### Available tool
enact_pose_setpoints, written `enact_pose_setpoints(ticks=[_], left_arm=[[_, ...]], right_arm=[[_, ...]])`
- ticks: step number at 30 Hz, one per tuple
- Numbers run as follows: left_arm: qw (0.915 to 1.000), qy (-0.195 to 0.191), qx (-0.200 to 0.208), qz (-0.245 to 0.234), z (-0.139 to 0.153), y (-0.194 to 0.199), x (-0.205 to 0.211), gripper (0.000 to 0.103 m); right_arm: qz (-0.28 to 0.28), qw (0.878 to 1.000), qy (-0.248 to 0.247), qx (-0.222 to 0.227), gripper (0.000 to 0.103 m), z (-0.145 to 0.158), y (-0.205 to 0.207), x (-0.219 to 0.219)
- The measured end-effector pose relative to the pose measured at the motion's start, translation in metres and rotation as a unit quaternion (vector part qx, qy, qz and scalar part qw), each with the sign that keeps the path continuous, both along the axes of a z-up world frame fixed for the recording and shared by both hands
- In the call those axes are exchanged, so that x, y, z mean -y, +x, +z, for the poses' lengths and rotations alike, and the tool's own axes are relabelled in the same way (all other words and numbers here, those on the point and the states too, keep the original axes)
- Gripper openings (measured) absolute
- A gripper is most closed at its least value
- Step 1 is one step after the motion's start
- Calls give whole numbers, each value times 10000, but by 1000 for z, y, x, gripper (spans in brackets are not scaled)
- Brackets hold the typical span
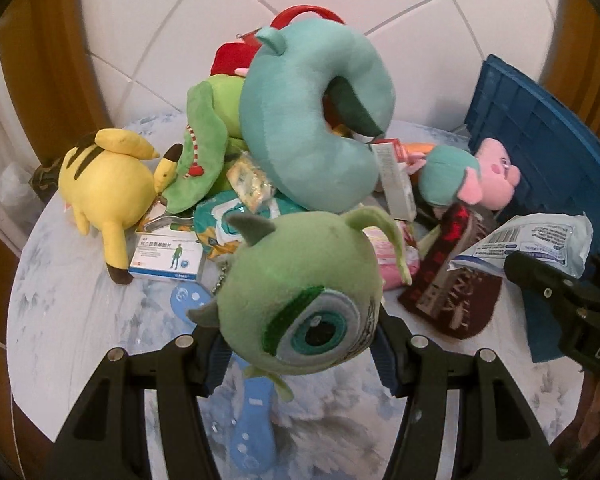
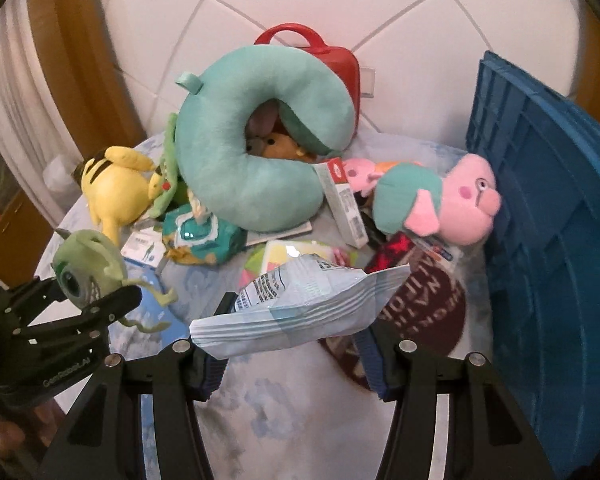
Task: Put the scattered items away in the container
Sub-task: 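Carry the green plush and wipes packet with both tools over the blue crate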
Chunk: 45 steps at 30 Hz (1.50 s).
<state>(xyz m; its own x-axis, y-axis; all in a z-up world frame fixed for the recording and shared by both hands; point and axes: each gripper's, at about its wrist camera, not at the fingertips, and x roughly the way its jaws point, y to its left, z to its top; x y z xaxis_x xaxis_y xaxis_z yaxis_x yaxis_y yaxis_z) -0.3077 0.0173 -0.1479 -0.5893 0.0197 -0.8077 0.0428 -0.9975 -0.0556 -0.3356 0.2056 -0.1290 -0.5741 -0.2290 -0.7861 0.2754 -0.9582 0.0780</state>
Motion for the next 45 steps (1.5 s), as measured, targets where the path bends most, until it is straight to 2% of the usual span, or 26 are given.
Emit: enact_pose_setpoints(ticks=[13,19,22,28,32,34,37,40,45], left_arm=[[9977,105,-191,-648,26,20,-39,58],[9954,112,-408,-862,53,26,-82,58],[9943,145,-540,-909,70,24,-111,58],[9907,226,-880,-1017,106,18,-211,58],[9888,207,-1053,-1037,130,12,-277,58],[9885,188,-1104,-1018,141,9,-308,58],[9877,143,-1154,-1049,156,8,-352,58],[9847,-33,-1149,-1308,162,9,-397,58],[9845,-95,-788,-1565,142,0,-448,58]], right_arm=[[-484,9981,122,-349,55,42,45,-22],[-630,9963,99,-577,55,67,56,-52],[-657,9955,-15,-684,55,81,58,-82],[-724,9919,-52,-1038,55,110,63,-165],[-776,9901,-103,-1161,54,127,68,-244],[-772,9892,-285,-1210,53,136,70,-281],[-873,9875,-219,-1290,51,148,70,-322],[-1105,9852,-261,-1284,51,150,69,-365],[-1420,9839,-278,-1048,50,130,63,-414]])
